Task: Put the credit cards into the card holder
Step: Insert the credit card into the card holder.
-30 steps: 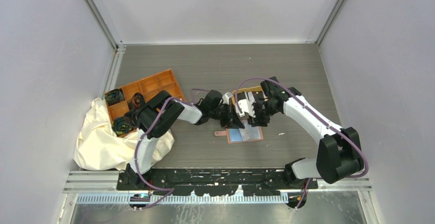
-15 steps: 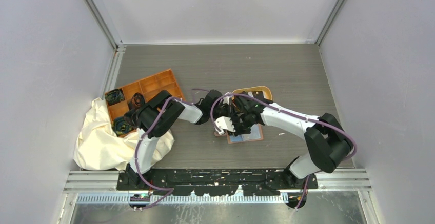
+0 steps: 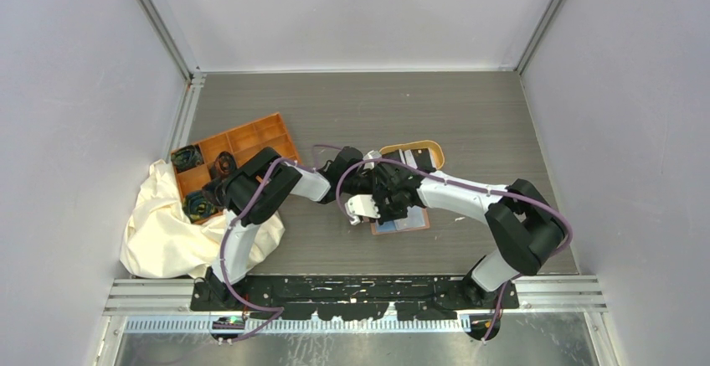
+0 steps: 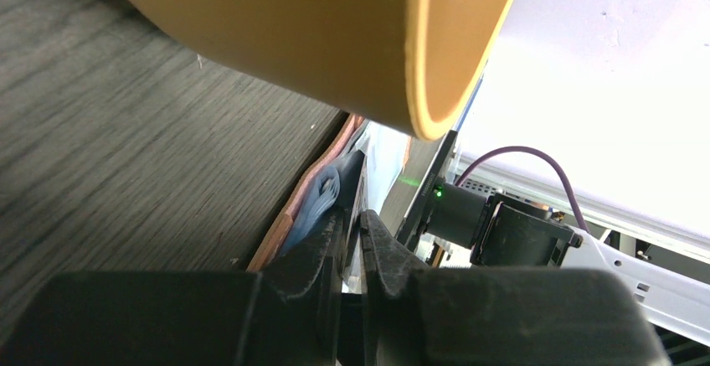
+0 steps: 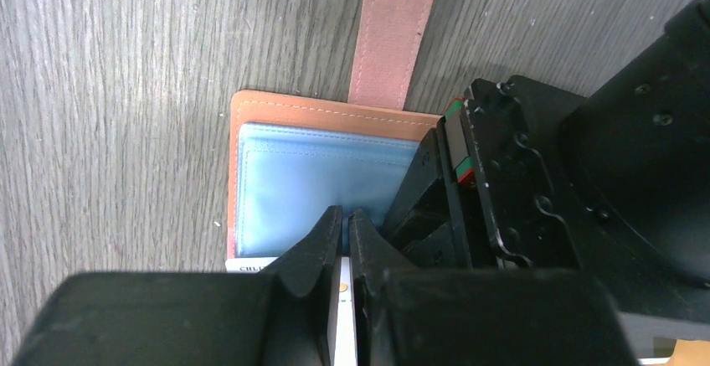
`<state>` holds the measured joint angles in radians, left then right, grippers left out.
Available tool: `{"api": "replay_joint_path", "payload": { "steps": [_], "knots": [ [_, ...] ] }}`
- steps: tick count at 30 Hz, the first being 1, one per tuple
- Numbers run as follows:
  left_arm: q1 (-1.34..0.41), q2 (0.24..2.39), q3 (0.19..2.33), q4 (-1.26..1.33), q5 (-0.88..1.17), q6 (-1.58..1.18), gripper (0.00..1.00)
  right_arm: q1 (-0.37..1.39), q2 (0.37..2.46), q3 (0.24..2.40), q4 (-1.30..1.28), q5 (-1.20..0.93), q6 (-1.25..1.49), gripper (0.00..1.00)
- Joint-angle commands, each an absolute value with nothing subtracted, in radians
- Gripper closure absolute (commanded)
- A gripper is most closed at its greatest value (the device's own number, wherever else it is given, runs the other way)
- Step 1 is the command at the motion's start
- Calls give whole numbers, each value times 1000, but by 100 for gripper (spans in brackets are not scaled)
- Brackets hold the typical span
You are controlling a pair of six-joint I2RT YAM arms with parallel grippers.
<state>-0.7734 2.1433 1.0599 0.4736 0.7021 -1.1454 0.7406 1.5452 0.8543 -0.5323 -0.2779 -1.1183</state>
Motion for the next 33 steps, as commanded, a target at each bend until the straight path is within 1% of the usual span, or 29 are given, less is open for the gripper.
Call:
{"api": "replay_joint_path", "payload": {
  "steps": [1, 21, 33],
  "knots": [
    [-779, 2190, 1060, 416, 669, -1115, 85, 738, 1546, 849, -517, -201, -1131, 87],
    [-776, 2193, 1058, 422, 678, -1112, 80, 656, 1499, 830, -609, -228, -1186, 87],
    [-776, 2189, 1051, 431, 673, -1114, 77, 574, 1457, 831, -652, -269, -1206, 87]
  ]
}}
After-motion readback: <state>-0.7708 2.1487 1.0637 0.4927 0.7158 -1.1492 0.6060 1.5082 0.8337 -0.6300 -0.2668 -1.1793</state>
